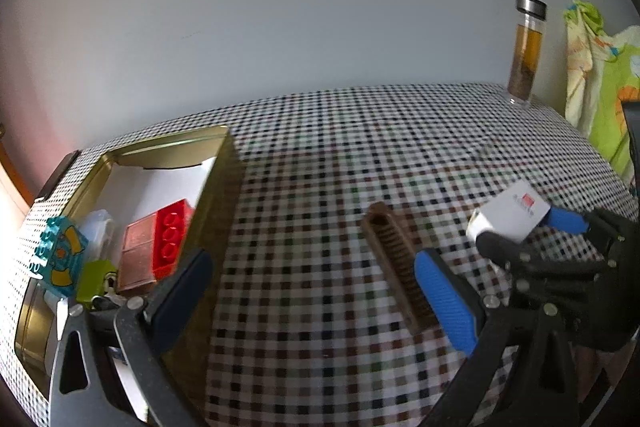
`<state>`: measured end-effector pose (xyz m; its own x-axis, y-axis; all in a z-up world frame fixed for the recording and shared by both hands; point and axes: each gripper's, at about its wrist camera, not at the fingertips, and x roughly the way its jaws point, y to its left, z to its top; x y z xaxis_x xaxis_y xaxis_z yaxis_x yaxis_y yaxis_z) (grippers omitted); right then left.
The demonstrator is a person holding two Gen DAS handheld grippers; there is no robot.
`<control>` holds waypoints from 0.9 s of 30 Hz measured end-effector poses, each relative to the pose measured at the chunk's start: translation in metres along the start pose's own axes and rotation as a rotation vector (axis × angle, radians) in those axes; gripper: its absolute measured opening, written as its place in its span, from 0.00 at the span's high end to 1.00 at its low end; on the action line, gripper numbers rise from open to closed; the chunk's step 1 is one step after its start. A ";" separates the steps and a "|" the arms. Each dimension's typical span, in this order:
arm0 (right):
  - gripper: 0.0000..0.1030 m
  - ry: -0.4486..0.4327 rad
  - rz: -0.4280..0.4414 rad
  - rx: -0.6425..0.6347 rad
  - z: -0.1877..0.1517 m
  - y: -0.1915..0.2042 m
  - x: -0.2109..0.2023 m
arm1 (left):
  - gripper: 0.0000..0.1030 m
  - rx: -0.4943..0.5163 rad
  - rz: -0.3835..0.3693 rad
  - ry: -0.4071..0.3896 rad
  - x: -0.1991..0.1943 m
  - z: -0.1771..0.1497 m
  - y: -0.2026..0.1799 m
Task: Organize rigid objects
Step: 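Grasp the brown comb with the left gripper while the right gripper grasps the white box, then carry the brown comb and white box over the tin with both grippers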
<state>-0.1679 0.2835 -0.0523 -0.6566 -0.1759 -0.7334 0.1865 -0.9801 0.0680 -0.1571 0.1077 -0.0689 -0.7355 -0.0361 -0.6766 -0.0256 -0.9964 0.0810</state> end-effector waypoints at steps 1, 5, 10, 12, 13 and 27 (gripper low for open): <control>0.20 -0.010 -0.024 0.014 0.000 -0.002 -0.002 | 0.01 0.009 -0.005 0.002 0.000 -0.001 -0.004; 0.20 -0.031 -0.116 0.073 0.000 -0.010 -0.005 | 0.01 0.030 -0.019 0.014 0.002 -0.004 -0.017; 0.20 -0.011 -0.135 0.129 0.002 -0.021 0.001 | 0.01 0.053 -0.054 0.052 0.012 -0.008 -0.029; 0.20 -0.011 -0.127 0.143 0.001 -0.023 0.002 | 0.01 0.047 -0.069 0.068 0.017 -0.009 -0.030; 0.20 -0.014 -0.124 0.145 0.001 -0.023 0.002 | 0.01 0.043 -0.077 0.078 0.020 -0.009 -0.030; 0.20 -0.030 -0.130 0.121 0.000 -0.018 -0.001 | 0.75 0.045 -0.168 0.135 0.037 -0.008 -0.029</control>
<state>-0.1708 0.3018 -0.0525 -0.6916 -0.0482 -0.7207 0.0104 -0.9983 0.0568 -0.1783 0.1350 -0.1017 -0.6211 0.1168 -0.7750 -0.1721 -0.9850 -0.0105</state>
